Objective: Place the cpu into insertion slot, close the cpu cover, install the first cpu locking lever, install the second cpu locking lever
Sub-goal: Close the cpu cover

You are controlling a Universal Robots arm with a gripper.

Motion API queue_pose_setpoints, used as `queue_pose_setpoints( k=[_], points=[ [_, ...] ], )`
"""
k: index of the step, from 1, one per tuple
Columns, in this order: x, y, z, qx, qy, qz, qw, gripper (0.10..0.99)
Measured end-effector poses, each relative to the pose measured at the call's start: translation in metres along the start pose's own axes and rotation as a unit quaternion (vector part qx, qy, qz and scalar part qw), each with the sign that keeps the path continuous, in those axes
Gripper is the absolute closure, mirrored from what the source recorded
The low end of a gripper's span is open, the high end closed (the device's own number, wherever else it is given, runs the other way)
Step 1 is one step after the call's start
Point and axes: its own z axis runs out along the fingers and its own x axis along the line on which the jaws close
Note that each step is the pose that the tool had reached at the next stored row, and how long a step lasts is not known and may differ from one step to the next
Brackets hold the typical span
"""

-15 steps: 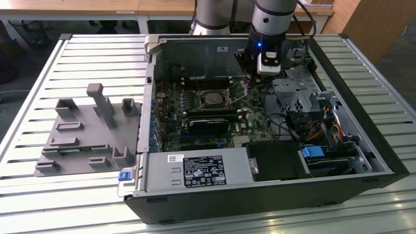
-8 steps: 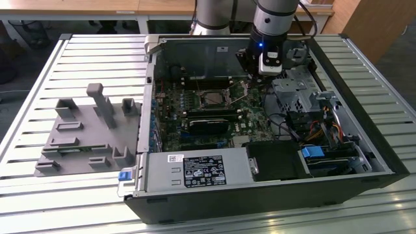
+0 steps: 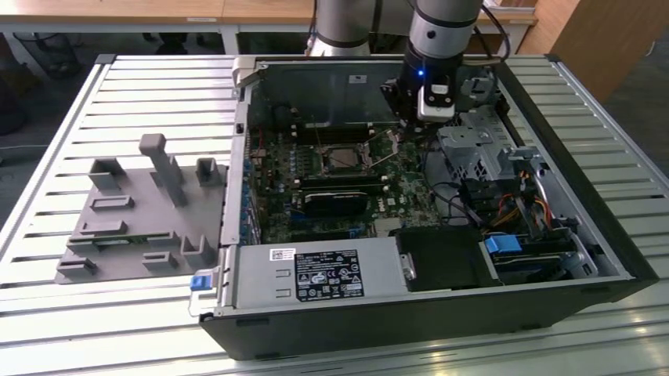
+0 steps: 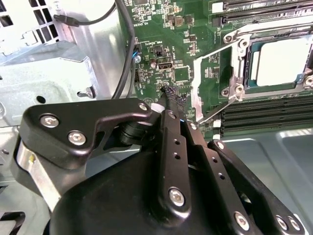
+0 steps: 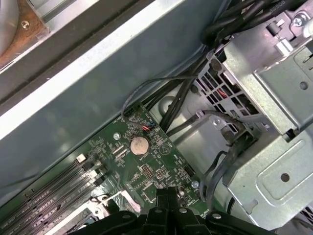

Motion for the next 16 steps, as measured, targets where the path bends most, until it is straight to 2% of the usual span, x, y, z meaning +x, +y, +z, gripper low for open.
queue_pose_setpoints(
  k=[6,16],
  points=[
    [0.0016,-0.0005,0.0027,0.0001,-0.0001,0.002,1.0,0.98],
    [0.0124,-0.0094,0.002,-0.0009,0.0004,0.006,1.0,0.98]
  ],
)
